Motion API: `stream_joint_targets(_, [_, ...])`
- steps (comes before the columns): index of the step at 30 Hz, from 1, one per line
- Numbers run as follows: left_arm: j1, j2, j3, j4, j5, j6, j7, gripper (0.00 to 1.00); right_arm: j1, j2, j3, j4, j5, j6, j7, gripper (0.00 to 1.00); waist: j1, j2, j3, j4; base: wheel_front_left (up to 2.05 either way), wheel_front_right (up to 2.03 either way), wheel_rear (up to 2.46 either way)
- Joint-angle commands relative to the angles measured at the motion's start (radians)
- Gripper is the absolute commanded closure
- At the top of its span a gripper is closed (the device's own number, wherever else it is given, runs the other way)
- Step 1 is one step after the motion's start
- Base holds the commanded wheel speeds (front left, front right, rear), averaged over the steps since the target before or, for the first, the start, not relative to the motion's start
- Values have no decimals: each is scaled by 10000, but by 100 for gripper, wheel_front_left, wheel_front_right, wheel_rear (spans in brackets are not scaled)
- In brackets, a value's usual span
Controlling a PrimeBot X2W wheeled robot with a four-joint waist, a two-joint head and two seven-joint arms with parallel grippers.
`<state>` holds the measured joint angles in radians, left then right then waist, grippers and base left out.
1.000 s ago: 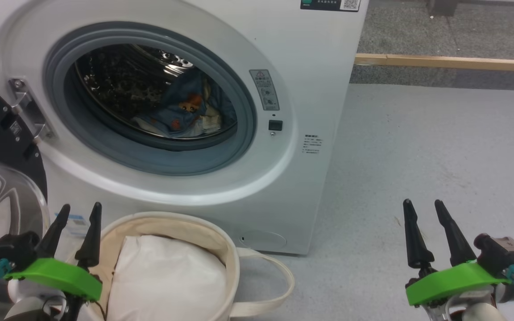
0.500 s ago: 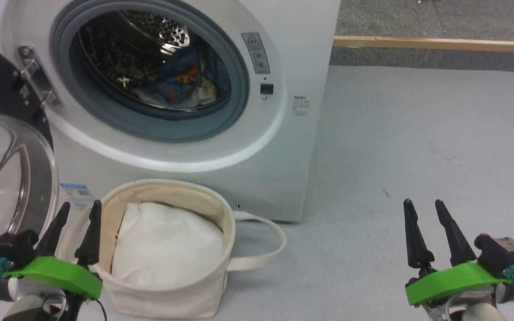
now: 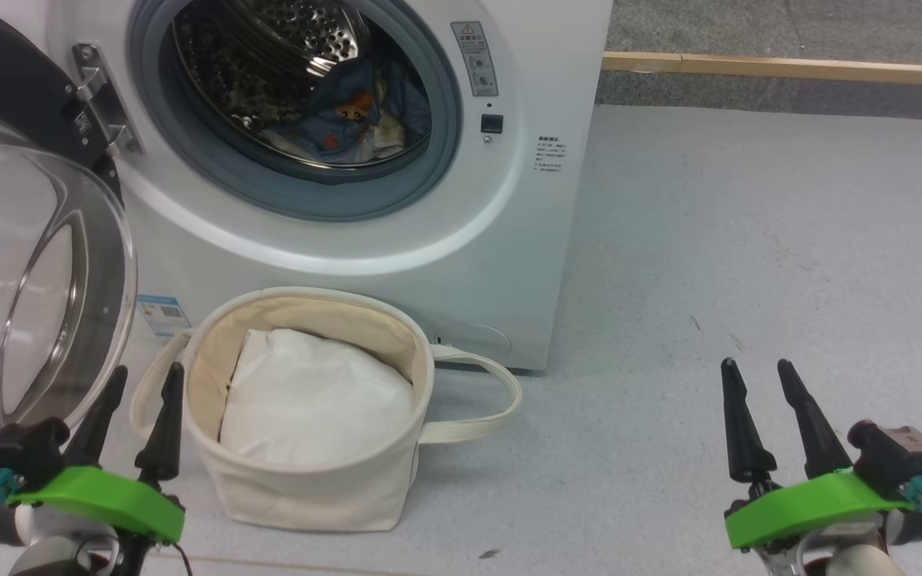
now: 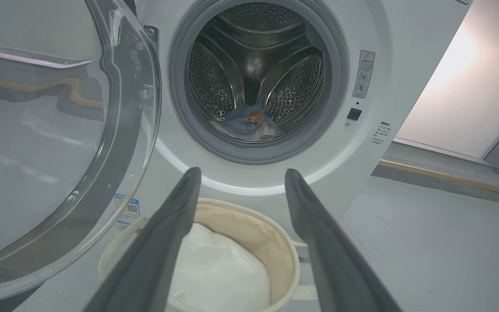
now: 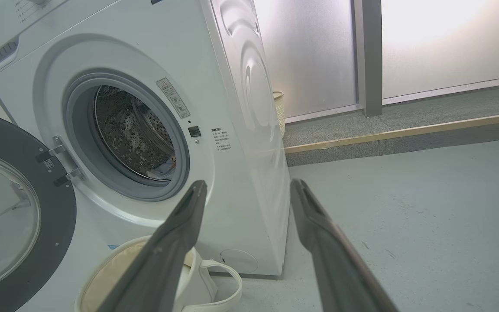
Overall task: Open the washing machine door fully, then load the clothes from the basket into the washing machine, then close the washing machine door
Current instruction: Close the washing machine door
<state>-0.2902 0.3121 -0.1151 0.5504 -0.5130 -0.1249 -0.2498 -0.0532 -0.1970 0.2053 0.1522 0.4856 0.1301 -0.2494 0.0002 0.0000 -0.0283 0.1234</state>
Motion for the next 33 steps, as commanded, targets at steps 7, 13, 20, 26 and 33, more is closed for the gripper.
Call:
stream_joint_targets(7, [-329, 344, 345, -296, 18, -57, -120, 0, -169, -106, 255, -281, 67, 6, -124, 0, -2, 0, -34, 69, 0, 0, 0])
stream_joint_targets(13, [-313, 349, 264, -175, -52, -57, -120, 0, -177, -126, 330, -223, 131, 6, -124, 0, -2, 0, -86, 134, 0, 0, 0])
stream_joint_targets(20, [-336, 382, -13, 43, -203, -57, -120, 0, -163, -133, 365, -199, 187, 6, -124, 0, -2, 0, -134, 443, 0, 0, 0])
stream_joint_targets(26, [-395, 284, 351, 421, -98, 188, -120, 0, -127, -120, 423, -158, 254, 6, -124, 0, -2, 0, -227, 1013, 0, 0, 0])
stream_joint_targets(33, [-588, 201, 758, 333, 435, 467, -120, 0, -176, -43, 427, -164, 236, 6, -124, 0, -2, 0, -281, 1890, 0, 0, 0])
